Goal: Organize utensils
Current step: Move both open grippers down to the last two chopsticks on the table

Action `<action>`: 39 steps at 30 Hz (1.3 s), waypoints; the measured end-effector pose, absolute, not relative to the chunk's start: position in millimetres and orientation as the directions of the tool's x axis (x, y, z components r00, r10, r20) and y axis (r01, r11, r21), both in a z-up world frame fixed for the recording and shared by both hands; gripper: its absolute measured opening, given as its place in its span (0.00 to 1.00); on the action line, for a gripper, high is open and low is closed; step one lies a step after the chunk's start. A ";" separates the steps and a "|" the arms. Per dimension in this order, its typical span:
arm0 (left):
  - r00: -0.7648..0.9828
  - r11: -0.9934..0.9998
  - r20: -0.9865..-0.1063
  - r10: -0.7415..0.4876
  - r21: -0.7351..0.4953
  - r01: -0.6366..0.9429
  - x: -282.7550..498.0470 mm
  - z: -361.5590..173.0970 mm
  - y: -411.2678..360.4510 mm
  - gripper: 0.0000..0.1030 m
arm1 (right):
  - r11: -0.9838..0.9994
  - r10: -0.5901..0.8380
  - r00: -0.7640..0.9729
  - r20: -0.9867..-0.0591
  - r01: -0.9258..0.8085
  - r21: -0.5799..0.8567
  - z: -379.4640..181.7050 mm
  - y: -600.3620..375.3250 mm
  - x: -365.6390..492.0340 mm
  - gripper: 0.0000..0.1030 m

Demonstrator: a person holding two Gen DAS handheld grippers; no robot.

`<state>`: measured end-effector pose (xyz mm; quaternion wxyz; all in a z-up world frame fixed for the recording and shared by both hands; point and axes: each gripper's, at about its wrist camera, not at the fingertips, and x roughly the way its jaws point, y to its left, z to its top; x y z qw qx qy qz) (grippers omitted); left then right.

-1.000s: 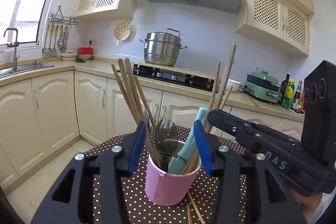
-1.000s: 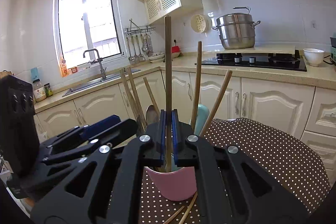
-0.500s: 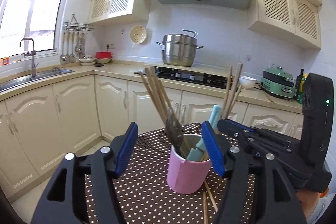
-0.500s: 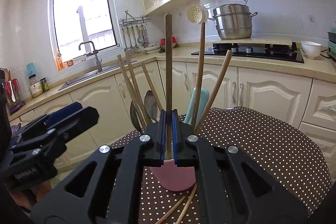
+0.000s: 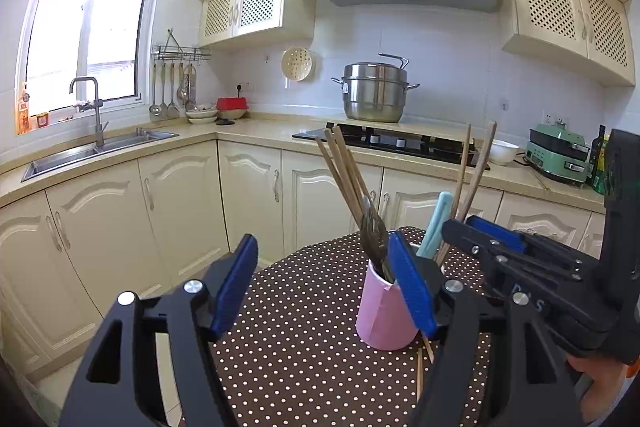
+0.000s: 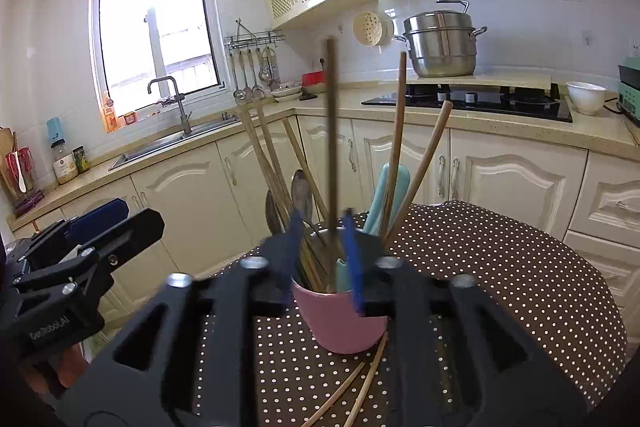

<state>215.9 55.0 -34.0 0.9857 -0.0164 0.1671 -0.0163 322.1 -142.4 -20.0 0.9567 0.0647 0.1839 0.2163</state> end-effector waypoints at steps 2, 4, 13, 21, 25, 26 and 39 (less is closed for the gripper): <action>0.942 0.998 -0.332 -0.043 -0.051 0.028 212.0 -32.9 57.3 0.65 | 0.891 0.450 0.840 -0.302 -0.403 0.208 -16.6 -143.0 315.0 0.54; 0.941 0.998 -0.336 -0.049 -0.060 0.030 207.9 -31.8 58.9 0.66 | 0.890 0.452 0.840 -0.300 -0.406 0.207 -13.8 -142.8 310.8 0.54; 0.911 0.993 -0.395 -0.115 -0.082 0.090 195.7 -37.3 54.7 0.68 | 0.902 0.428 0.863 -0.267 -0.394 0.175 -3.0 -156.1 283.4 0.63; 0.731 0.974 -0.644 -0.226 -0.133 0.184 219.6 -86.4 31.1 0.68 | 0.932 0.360 0.858 -0.366 -0.314 0.180 -34.6 -187.1 276.5 0.66; 0.622 0.968 -0.746 -0.239 -0.136 0.209 229.8 -122.5 16.4 0.68 | 0.938 0.342 0.811 -0.475 -0.267 0.220 -66.1 -198.2 283.3 0.68; 0.598 0.968 -0.766 -0.237 -0.132 0.214 231.6 -130.4 12.5 0.68 | 0.939 0.341 0.795 -0.502 -0.259 0.227 -73.6 -200.1 284.7 0.68; 0.485 0.971 -0.868 -0.108 0.012 0.238 242.8 -170.8 -19.5 0.41 | 0.929 0.368 0.697 -0.616 -0.253 0.269 -121.5 -201.8 286.8 0.68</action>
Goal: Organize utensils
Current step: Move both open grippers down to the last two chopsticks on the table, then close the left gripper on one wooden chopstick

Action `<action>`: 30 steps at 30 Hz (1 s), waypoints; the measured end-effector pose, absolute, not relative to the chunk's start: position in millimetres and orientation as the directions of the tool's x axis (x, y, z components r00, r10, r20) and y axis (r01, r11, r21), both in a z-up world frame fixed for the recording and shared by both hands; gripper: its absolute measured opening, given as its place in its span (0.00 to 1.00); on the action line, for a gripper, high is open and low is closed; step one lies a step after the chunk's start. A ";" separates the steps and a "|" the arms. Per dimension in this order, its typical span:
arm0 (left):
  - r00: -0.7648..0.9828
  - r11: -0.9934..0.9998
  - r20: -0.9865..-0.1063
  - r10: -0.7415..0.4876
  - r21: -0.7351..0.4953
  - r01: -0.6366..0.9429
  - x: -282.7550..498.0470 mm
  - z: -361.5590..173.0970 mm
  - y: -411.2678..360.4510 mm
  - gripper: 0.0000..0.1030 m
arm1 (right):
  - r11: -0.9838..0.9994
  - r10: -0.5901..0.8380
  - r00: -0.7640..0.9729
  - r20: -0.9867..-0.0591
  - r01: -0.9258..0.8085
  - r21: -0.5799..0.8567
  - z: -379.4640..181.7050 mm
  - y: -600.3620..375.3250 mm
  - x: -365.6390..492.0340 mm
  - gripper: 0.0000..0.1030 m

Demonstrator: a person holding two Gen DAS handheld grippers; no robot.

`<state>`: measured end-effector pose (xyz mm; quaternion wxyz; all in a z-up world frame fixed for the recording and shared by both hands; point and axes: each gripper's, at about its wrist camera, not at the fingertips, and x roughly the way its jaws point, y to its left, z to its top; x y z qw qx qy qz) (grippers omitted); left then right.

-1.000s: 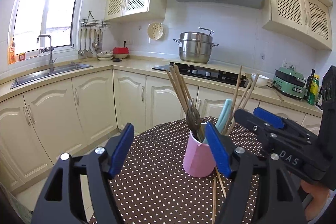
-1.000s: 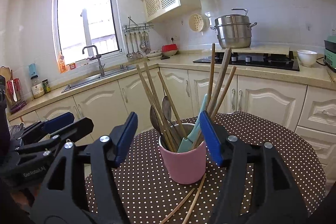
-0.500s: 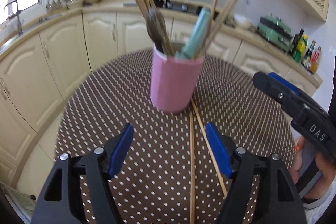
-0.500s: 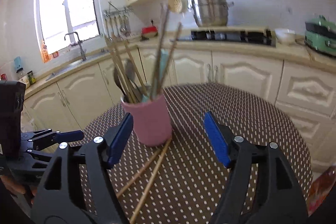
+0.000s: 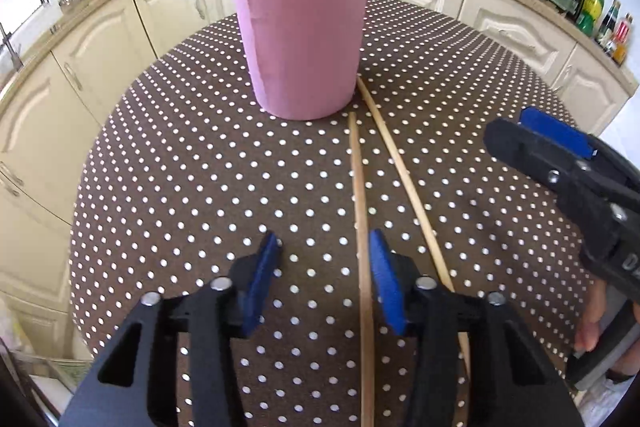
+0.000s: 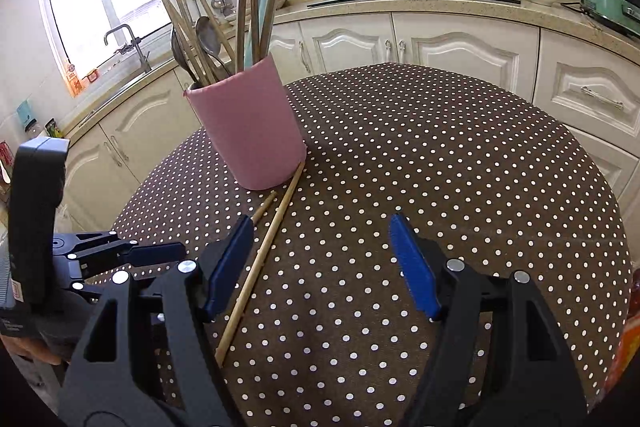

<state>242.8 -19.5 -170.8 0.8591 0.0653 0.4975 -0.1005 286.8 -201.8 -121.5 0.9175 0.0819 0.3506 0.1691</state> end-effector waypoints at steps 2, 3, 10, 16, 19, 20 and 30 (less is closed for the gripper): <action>0.485 0.976 -0.870 -0.092 0.018 0.219 244.2 -170.6 -20.4 0.28 | 0.929 0.370 0.692 -0.620 -0.256 0.268 -122.8 -200.5 287.1 0.68; 0.485 0.977 -0.870 -0.089 0.019 0.212 244.4 -170.5 -20.0 0.23 | 0.929 0.370 0.688 -0.624 -0.257 0.268 -123.2 -199.8 286.8 0.68; 0.483 0.981 -0.860 -0.162 -0.086 0.175 234.4 -165.0 0.7 0.05 | 0.931 0.366 0.639 -0.677 -0.260 0.257 -128.5 -192.9 298.0 0.68; 0.522 0.991 -0.843 -0.134 -0.104 0.085 218.0 -163.3 29.8 0.05 | 0.938 0.336 0.567 -0.752 -0.278 0.209 -131.7 -162.7 311.1 0.68; 0.535 0.993 -0.836 -0.118 -0.111 0.046 216.0 -160.2 48.3 0.05 | 0.945 0.288 0.543 -0.789 -0.293 0.144 -133.0 -143.3 320.0 0.68; 0.538 0.993 -0.835 -0.112 -0.110 0.035 215.8 -159.6 53.0 0.05 | 0.947 0.272 0.528 -0.805 -0.295 0.127 -134.7 -137.6 323.3 0.68; 0.540 0.986 -0.829 -0.145 -0.167 0.008 219.8 -156.3 74.5 0.05 | 0.954 0.144 0.442 -0.885 -0.300 0.005 -142.4 -100.8 356.1 0.68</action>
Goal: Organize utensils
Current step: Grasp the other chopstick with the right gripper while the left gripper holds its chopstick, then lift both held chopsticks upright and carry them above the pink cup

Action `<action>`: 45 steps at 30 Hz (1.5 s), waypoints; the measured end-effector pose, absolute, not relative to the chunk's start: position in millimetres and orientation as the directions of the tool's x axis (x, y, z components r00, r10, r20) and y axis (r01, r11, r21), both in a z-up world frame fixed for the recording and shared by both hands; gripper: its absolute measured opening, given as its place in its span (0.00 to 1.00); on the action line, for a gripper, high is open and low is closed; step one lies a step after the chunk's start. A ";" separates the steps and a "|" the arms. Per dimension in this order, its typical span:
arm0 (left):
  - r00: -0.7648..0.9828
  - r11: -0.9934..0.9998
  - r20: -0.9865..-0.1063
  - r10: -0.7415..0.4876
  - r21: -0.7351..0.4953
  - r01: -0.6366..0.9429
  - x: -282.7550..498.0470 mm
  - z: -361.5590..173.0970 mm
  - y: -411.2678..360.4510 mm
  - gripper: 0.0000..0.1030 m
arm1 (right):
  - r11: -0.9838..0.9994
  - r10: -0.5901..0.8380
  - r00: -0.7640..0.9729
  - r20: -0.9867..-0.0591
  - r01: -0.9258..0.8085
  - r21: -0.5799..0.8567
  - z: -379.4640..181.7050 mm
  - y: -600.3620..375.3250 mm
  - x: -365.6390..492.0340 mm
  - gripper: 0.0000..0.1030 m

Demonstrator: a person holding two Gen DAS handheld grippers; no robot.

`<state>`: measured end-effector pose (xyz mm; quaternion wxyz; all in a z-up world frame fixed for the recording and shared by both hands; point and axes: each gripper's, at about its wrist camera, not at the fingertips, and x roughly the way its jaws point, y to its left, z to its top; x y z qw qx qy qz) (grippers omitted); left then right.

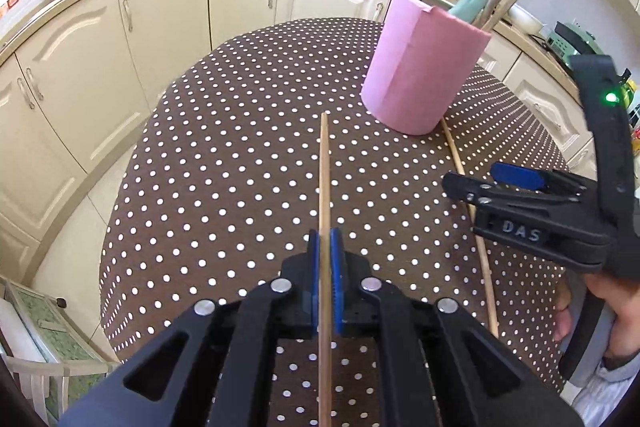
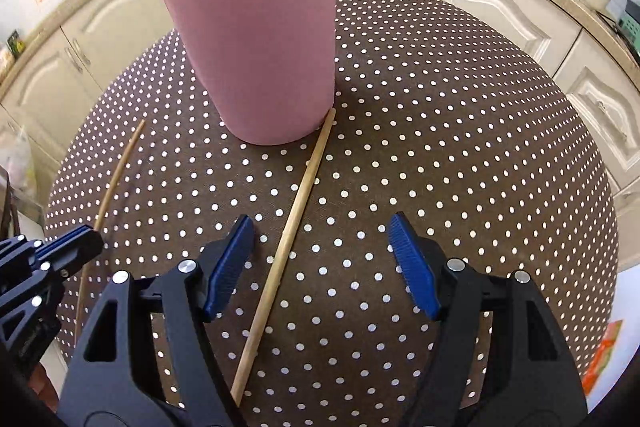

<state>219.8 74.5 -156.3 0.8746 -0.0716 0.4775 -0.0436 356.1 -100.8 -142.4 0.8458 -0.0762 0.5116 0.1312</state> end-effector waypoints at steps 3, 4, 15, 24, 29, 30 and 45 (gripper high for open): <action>0.541 0.985 -0.827 -0.153 -0.172 0.016 225.7 -159.0 66.1 0.05 | 0.947 0.136 0.421 -0.897 -0.322 -0.007 -143.2 -93.8 360.4 0.63; 0.539 0.984 -0.827 -0.158 -0.177 0.018 227.0 -158.8 65.8 0.05 | 0.943 0.135 0.416 -0.899 -0.332 -0.011 -142.0 -92.1 362.6 0.53; 0.530 0.971 -0.819 -0.221 -0.236 0.041 226.9 -159.0 55.7 0.05 | 0.915 0.241 0.282 -0.929 -0.384 0.121 -133.5 -112.8 371.2 0.05; 0.520 0.956 -0.808 -0.278 -0.283 0.072 223.6 -154.4 42.7 0.05 | 0.891 0.340 0.227 -0.913 -0.387 0.236 -135.3 -142.9 349.3 0.05; 0.523 0.942 -0.790 -0.320 -0.326 0.085 220.6 -151.2 48.1 0.05 | 0.886 0.377 0.252 -0.892 -0.380 0.267 -129.5 -172.2 320.8 0.05; 0.532 0.939 -0.781 -0.328 -0.332 0.092 219.4 -149.1 48.0 0.05 | 0.883 0.389 0.262 -0.883 -0.379 0.276 -127.0 -175.5 317.8 0.05; 0.645 0.890 -0.624 -0.441 -0.395 0.227 197.5 -115.3 38.6 0.05 | 0.837 0.535 0.399 -0.744 -0.372 0.402 -86.6 -252.9 299.0 0.05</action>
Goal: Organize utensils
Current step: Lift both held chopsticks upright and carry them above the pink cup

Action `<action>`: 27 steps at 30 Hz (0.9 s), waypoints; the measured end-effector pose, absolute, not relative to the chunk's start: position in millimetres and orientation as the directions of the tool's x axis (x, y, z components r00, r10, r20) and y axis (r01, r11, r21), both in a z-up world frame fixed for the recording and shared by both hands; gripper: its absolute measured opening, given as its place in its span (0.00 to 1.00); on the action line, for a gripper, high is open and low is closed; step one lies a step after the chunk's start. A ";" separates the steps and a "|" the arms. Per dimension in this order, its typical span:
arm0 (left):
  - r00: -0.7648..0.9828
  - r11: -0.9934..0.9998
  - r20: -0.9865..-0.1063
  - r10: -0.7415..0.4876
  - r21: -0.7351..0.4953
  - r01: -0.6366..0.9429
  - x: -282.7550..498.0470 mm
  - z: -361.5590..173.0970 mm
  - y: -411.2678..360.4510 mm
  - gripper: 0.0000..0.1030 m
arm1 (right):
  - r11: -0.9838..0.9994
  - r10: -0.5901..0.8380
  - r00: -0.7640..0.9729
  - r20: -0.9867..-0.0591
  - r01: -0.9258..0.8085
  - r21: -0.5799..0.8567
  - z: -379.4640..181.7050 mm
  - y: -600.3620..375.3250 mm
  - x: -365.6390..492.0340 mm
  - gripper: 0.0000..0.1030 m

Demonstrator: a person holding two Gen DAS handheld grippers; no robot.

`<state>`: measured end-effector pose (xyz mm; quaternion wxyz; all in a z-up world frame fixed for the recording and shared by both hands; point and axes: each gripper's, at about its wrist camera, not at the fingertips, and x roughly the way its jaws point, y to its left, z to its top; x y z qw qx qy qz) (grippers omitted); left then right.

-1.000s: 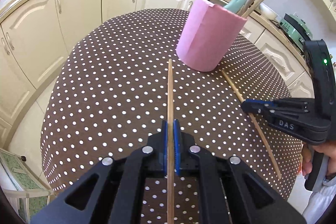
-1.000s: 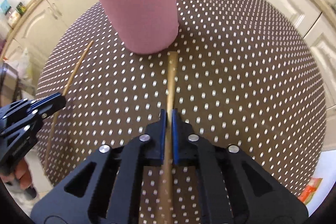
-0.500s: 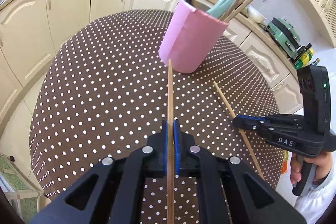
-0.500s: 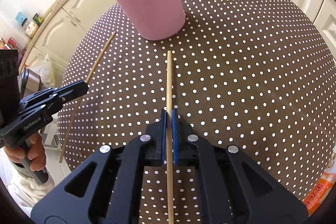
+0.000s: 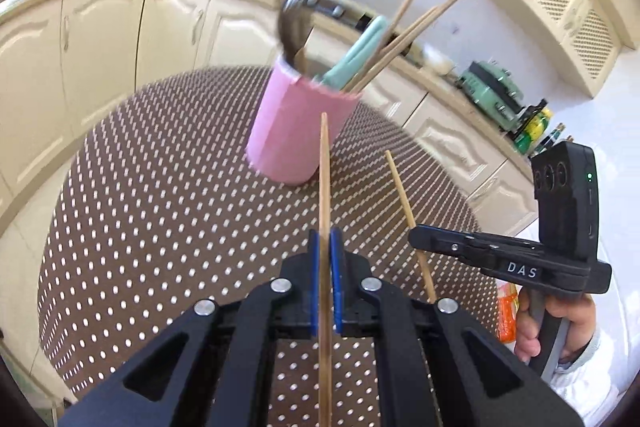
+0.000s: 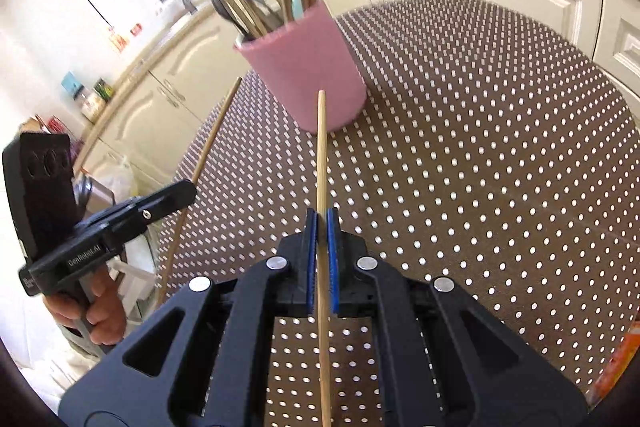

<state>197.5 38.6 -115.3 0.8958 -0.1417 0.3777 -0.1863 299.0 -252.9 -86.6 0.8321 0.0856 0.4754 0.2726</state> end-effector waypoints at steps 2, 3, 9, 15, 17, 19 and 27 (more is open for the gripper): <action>0.687 0.897 -0.585 -0.431 -0.360 0.256 189.6 -106.1 32.7 0.05 | 0.828 0.551 0.431 -0.714 -0.385 0.407 -76.2 -261.8 293.1 0.05; 0.704 0.899 -0.566 -0.428 -0.347 0.267 185.6 -102.4 30.6 0.05 | 0.821 0.563 0.444 -0.697 -0.394 0.412 -70.7 -266.4 290.4 0.05; 0.789 0.917 -0.471 -0.395 -0.247 0.311 172.4 -80.5 16.4 0.05 | 0.805 0.591 0.499 -0.634 -0.423 0.416 -48.9 -285.7 290.9 0.05; 0.817 0.914 -0.412 -0.404 -0.215 0.344 178.0 -65.0 -0.1 0.05 | 0.799 0.601 0.544 -0.586 -0.436 0.414 -33.3 -287.8 288.7 0.05; 0.822 0.911 -0.393 -0.412 -0.206 0.358 182.7 -61.5 -3.5 0.05 | 0.795 0.606 0.556 -0.570 -0.445 0.411 -29.3 -280.1 288.9 0.05; 0.830 0.906 -0.365 -0.421 -0.205 0.369 186.4 -57.0 -5.0 0.05 | 0.798 0.602 0.585 -0.543 -0.450 0.400 -19.9 -272.0 288.4 0.05; 0.885 0.870 -0.108 -0.452 -0.272 0.412 211.9 -33.4 7.8 0.05 | 0.789 0.607 0.701 -0.375 -0.473 0.392 16.9 -257.3 295.0 0.05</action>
